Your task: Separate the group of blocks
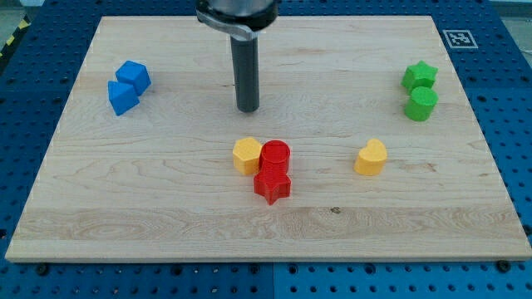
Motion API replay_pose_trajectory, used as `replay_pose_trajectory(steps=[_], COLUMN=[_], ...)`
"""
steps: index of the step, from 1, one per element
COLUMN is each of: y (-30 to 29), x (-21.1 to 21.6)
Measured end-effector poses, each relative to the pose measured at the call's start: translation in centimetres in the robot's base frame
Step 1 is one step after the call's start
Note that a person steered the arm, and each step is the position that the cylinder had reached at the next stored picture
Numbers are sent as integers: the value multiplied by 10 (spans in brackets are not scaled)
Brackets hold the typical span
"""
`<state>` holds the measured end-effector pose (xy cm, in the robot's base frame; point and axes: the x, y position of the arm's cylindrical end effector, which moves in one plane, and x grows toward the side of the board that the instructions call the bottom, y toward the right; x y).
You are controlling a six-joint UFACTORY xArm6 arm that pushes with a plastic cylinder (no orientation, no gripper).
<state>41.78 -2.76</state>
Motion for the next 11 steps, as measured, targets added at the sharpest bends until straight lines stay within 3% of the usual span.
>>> replay_pose_trajectory(steps=[6,11], y=[26,39], x=[64,91])
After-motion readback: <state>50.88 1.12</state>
